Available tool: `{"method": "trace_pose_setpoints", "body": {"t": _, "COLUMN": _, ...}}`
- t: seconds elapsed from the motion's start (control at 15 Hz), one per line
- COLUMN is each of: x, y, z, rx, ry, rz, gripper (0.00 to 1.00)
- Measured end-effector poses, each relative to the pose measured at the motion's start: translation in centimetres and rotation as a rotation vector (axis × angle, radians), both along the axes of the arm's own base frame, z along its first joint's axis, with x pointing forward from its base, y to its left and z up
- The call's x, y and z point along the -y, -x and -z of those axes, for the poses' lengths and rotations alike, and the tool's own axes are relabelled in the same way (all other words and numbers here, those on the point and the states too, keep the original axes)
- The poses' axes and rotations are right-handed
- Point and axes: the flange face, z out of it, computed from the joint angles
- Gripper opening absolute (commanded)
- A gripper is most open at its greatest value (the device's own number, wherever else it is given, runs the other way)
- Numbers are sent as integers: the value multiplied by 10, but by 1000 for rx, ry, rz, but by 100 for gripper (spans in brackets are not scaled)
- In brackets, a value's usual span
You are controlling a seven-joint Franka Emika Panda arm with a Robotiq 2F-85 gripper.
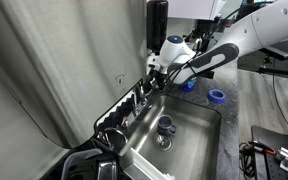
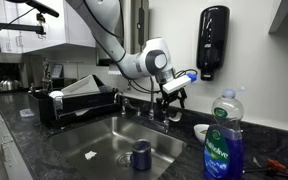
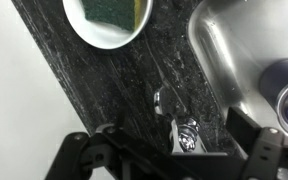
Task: Move the faucet handle on the right forwards
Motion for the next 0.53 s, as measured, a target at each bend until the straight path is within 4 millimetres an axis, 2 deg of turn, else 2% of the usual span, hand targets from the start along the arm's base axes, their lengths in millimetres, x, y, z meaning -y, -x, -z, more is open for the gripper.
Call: {"method": "trace_pose_setpoints", "body": {"t": 0.53, "x": 11, "y": -8, "z": 18, "rx": -35, "ry": -1, "rz": 18, "gripper": 100}}
